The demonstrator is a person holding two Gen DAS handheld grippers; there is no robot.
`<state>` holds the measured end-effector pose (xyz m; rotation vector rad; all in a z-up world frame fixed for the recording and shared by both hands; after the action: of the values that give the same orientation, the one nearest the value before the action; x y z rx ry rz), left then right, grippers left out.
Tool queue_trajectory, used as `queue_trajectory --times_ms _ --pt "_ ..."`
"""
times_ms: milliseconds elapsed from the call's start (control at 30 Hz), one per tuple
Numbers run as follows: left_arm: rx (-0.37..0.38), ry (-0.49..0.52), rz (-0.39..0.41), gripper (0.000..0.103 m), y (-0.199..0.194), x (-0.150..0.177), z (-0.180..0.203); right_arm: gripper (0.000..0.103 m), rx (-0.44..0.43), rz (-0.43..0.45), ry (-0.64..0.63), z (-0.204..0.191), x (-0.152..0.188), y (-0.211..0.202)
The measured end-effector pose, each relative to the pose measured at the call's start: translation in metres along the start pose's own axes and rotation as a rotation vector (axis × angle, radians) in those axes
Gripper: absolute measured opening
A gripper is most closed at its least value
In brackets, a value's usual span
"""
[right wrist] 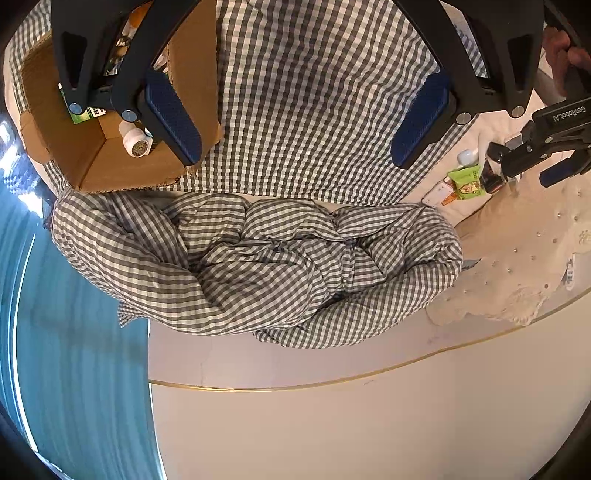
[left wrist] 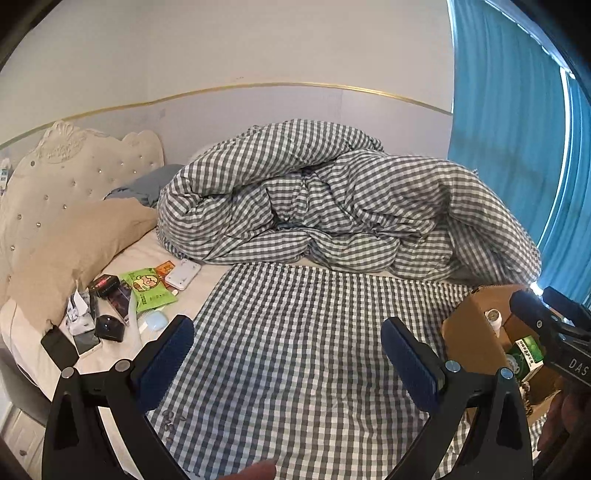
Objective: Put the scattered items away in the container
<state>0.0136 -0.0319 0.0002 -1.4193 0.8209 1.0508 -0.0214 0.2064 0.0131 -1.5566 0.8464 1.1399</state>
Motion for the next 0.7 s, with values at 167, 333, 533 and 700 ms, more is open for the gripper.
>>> queue_trajectory --times_ms 167,333,533,700 --pt "-0.012 0.012 0.007 0.103 -0.0038 0.0002 0.0009 0.103 0.01 0.007 -0.021 -0.0065 0.0006 -0.0036" --pt "-0.006 0.016 0.012 0.103 -0.0061 0.0001 0.0031 0.103 0.016 0.007 -0.03 -0.0091 0.0018 -0.0069" --pt "-0.009 0.024 0.02 0.103 -0.0069 0.0017 0.0047 0.103 0.022 -0.004 -0.033 -0.0084 0.0049 -0.0069" --pt "-0.011 0.024 0.023 0.103 -0.0067 0.0022 0.0061 0.103 0.029 -0.006 -0.031 -0.0063 0.0062 -0.009"
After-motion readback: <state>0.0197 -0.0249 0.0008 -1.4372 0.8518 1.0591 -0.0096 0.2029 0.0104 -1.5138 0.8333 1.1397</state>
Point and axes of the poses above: each gripper's, at about its wrist camera, not at the fingertips, and y roughly the way its jaws point, z to its right, x to its underside, the point moved 2 cm from there along y, roughly the way its jaws point, and after that the axes turned 13 degrees about z, right-handed, at the moved point
